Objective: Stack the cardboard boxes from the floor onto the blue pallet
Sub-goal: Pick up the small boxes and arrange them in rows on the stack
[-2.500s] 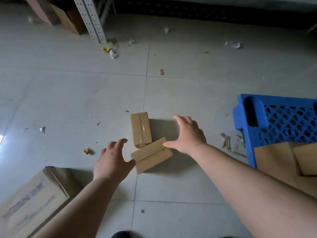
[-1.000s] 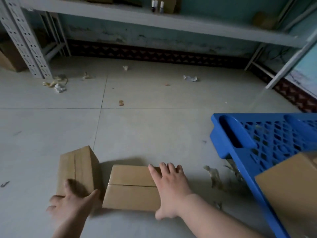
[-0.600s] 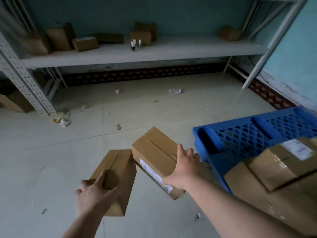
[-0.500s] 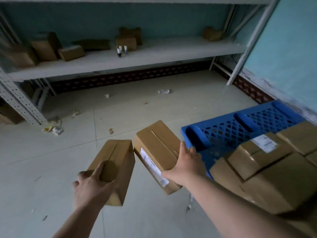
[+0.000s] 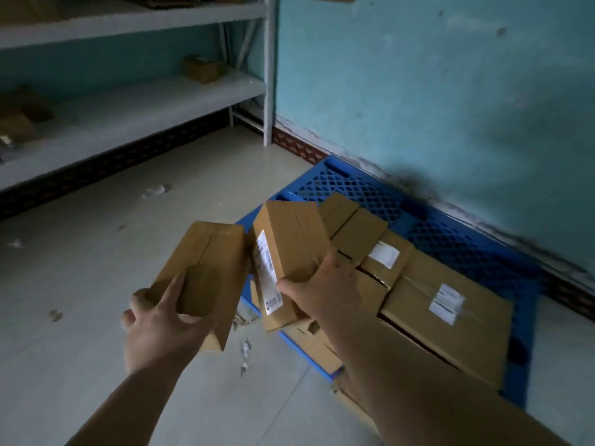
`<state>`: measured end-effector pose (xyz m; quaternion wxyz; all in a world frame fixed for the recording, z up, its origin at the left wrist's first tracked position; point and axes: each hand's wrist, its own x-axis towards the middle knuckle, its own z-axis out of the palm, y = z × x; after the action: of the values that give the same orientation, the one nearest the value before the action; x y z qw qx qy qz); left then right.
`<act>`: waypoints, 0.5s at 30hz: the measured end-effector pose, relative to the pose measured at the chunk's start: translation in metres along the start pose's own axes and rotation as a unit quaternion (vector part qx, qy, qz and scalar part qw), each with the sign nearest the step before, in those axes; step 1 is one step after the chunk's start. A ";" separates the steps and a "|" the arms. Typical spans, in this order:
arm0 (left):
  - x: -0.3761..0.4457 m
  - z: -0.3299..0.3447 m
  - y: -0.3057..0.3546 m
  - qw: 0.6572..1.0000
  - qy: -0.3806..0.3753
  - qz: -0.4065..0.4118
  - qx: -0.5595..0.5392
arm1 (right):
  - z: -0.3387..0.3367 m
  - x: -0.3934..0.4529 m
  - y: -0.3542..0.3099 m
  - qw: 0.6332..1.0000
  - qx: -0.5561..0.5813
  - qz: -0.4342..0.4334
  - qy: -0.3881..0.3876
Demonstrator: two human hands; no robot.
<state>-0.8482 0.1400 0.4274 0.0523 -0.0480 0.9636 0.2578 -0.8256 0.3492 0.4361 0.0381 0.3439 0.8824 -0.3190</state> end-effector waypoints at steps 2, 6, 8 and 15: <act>-0.006 0.022 0.037 1.000 -0.012 0.028 -0.007 | -0.024 0.018 0.033 0.999 0.024 0.039 0.021; -0.021 0.070 0.105 0.995 -0.041 0.086 -0.002 | -0.066 0.055 0.104 0.990 0.069 0.106 0.067; -0.030 0.095 0.136 0.992 -0.060 0.114 0.010 | -0.089 0.073 0.138 0.981 0.086 0.146 0.091; -0.075 0.173 0.230 0.984 -0.108 0.144 -0.009 | -0.163 0.122 0.245 0.945 0.108 0.268 0.155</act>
<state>-0.7887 0.4295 0.4008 0.1174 0.1192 0.9468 0.2751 -0.7386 0.6531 0.3989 -0.0528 0.6150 0.7127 -0.3332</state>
